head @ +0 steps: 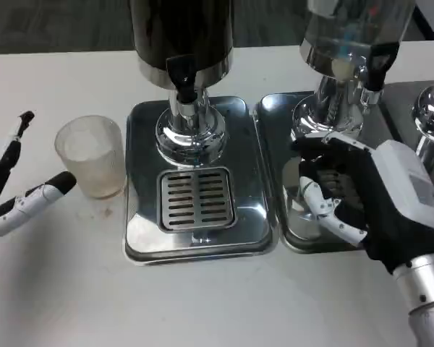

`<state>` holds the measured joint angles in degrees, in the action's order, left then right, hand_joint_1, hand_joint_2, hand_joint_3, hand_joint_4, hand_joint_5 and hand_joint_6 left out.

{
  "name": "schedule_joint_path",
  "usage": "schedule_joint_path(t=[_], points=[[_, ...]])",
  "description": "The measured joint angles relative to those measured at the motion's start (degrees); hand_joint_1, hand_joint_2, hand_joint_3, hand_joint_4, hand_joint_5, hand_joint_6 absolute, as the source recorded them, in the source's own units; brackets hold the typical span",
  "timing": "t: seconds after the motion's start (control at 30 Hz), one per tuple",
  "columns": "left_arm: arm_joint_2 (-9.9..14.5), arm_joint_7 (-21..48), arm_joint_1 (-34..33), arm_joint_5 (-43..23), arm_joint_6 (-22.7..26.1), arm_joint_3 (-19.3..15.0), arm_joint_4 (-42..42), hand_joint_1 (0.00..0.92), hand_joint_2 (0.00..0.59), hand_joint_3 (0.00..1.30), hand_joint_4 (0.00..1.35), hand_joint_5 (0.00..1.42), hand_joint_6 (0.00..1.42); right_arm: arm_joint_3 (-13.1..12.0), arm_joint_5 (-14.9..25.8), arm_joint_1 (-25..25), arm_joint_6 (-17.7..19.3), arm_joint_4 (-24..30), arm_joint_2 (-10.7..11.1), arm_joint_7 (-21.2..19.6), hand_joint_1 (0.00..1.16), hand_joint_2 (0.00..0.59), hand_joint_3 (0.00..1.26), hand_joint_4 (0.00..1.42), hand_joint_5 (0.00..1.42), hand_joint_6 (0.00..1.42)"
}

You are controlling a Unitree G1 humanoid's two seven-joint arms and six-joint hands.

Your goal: Grasp the cup under the faucet to collect the drink, then remove the cup.

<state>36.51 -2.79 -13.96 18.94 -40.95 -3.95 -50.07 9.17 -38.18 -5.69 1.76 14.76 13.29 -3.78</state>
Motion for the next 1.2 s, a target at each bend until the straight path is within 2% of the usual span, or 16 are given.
schedule_joint_path(t=[0.47,0.83,1.2], points=[[0.0,-0.7,-6.4,0.9,2.4,3.6,-8.5,0.000,0.000,0.00,0.00,0.04,0.17,1.5,0.0,1.6,0.1,-1.3,-0.9,-0.5,0.44,0.475,0.42,0.43,0.45,0.45],[0.0,-0.7,-10.3,2.0,6.0,6.8,-10.2,0.001,0.000,0.00,0.00,0.05,0.17,2.6,0.2,2.5,0.3,-1.8,-1.3,-0.5,0.44,0.475,0.43,0.44,0.47,0.46],[0.0,-1.2,-13.5,4.0,7.6,9.5,-13.4,0.049,0.000,0.00,0.00,0.08,0.19,3.4,1.3,3.3,0.8,-3.3,-1.8,-0.5,0.44,0.475,0.43,0.44,0.49,0.47]])
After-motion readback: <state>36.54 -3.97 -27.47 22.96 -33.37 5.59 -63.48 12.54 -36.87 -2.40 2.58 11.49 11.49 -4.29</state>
